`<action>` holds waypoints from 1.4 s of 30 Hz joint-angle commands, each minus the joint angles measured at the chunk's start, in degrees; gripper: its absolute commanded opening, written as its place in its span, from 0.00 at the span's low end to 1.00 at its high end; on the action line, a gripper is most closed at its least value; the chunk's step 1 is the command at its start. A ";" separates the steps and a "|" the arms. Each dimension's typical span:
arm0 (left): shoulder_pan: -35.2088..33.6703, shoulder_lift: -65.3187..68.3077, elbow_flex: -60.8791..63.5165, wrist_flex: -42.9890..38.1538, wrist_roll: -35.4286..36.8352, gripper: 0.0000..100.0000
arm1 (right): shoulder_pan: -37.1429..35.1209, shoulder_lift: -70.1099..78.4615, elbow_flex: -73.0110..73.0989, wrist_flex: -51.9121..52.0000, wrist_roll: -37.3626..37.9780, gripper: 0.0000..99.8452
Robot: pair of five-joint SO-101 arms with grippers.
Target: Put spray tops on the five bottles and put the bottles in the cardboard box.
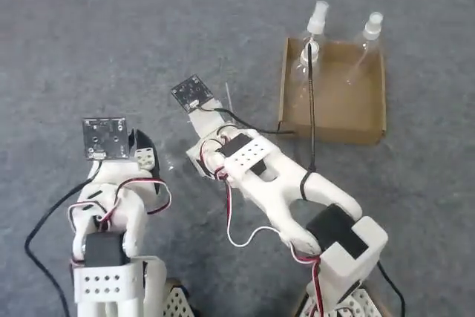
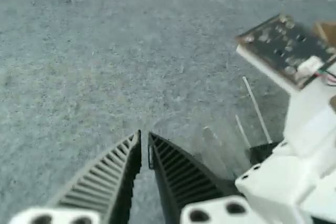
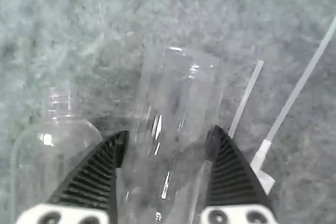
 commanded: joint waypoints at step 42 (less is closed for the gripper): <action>27.43 37.45 -21.23 3.87 -8.09 0.01 | 82.95 -14.20 6.51 11.65 6.33 0.04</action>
